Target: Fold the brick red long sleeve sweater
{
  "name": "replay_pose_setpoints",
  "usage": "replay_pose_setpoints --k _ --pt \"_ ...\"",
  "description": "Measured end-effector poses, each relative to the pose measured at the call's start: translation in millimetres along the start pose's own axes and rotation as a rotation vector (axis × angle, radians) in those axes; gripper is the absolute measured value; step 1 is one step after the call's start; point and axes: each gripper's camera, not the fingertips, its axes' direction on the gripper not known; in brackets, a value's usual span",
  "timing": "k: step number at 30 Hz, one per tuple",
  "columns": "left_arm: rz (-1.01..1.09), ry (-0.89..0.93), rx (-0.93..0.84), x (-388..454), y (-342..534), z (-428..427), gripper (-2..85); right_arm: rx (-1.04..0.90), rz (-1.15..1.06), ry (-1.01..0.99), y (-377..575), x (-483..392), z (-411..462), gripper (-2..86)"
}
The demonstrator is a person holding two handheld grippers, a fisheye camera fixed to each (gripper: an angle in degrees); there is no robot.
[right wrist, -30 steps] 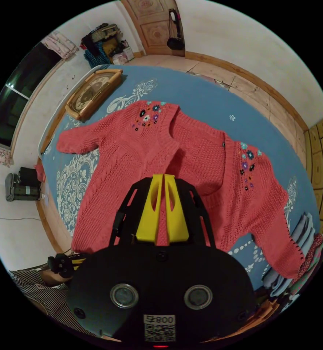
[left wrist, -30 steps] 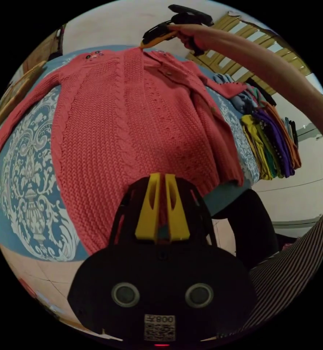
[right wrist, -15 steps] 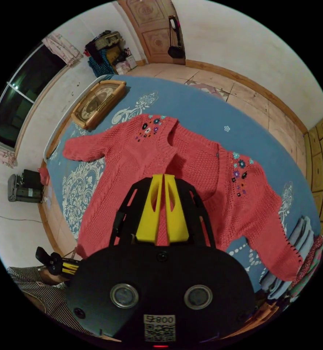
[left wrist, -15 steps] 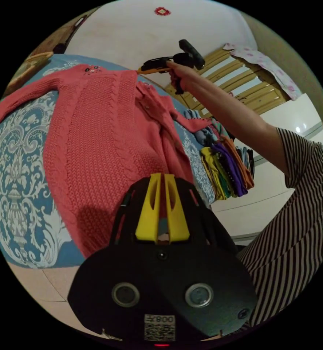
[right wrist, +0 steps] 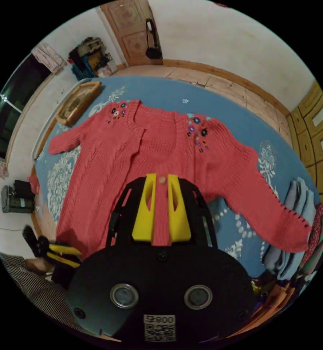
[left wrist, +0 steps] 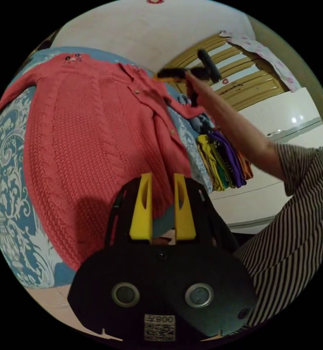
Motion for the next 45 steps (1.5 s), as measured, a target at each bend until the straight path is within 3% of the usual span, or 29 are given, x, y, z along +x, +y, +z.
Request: replay_pose_setpoints --k 7,14,24,30,36,45 --pt "0.089 0.003 0.011 -8.2 -108.9 18.1 10.5 -0.032 0.064 0.022 191.8 44.6 -45.6 8.3" --pt "-0.046 0.065 -0.030 -41.3 -241.4 68.7 10.7 -0.104 0.233 -0.180 302.3 69.1 -37.7 10.0" --pt "-0.218 -0.002 -0.064 -56.3 -341.8 120.6 6.3 -0.060 0.373 -0.246 371.9 76.2 -42.5 9.9" --pt "-0.170 -0.060 -0.108 -35.2 -371.4 128.4 1.8 -0.040 0.425 -0.173 393.2 90.0 -49.4 5.2" --pt "-0.111 0.008 -0.043 -10.8 -396.5 99.3 1.0 -0.019 0.451 -0.302 416.2 123.7 -61.1 3.6" --pt "0.021 0.059 0.053 32.8 -439.5 14.9 0.8 0.310 0.299 -0.449 446.6 162.9 -185.6 1.3"
